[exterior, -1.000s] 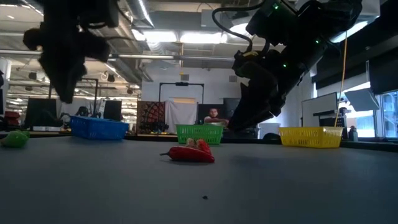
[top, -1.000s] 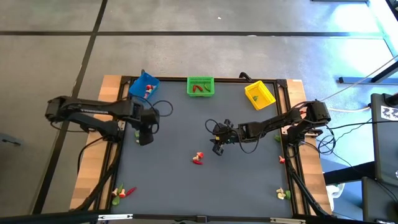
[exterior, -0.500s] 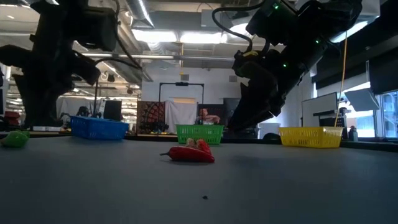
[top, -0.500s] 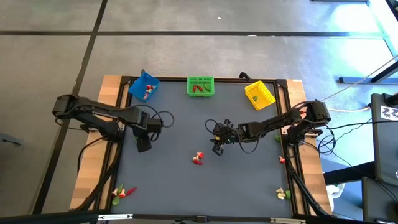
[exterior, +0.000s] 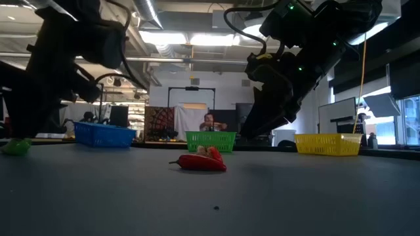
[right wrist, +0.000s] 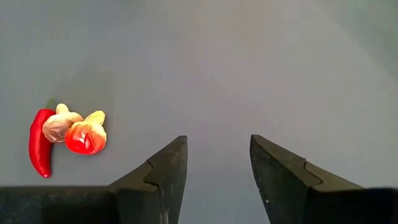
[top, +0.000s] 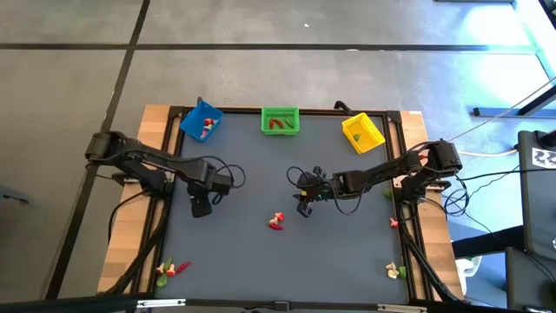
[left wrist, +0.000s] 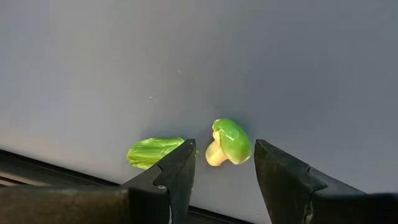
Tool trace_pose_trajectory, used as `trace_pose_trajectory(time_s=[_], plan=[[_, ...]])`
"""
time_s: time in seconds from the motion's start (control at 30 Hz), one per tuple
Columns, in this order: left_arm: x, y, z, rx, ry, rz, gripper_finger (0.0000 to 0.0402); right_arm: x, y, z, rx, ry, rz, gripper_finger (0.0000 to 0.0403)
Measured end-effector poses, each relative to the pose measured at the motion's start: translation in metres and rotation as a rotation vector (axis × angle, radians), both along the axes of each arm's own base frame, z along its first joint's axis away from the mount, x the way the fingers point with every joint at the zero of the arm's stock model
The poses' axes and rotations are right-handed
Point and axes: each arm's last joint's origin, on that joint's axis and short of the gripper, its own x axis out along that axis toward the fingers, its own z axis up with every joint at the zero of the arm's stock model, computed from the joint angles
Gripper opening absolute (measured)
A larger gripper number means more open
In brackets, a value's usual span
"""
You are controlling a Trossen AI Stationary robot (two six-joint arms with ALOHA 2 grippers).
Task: Sort produce into baskets
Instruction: Put the green mushroom into the blue bin
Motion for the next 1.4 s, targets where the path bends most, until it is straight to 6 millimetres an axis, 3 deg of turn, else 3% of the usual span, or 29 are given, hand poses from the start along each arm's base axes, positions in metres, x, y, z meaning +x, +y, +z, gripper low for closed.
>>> trace_pose_trajectory(time_s=[0.5,1.4], plan=[[0.007,-0.002,-0.012,0.001,0.026,-0.010,0.0159,0.000,0.000,0.000,0.000,0.000,-0.001,0.0175],[0.006,-0.005,-0.012,-0.022,0.035,-0.035,0.0159,0.000,0.000,0.000,0.001,-0.002,-0.001,0.0175]])
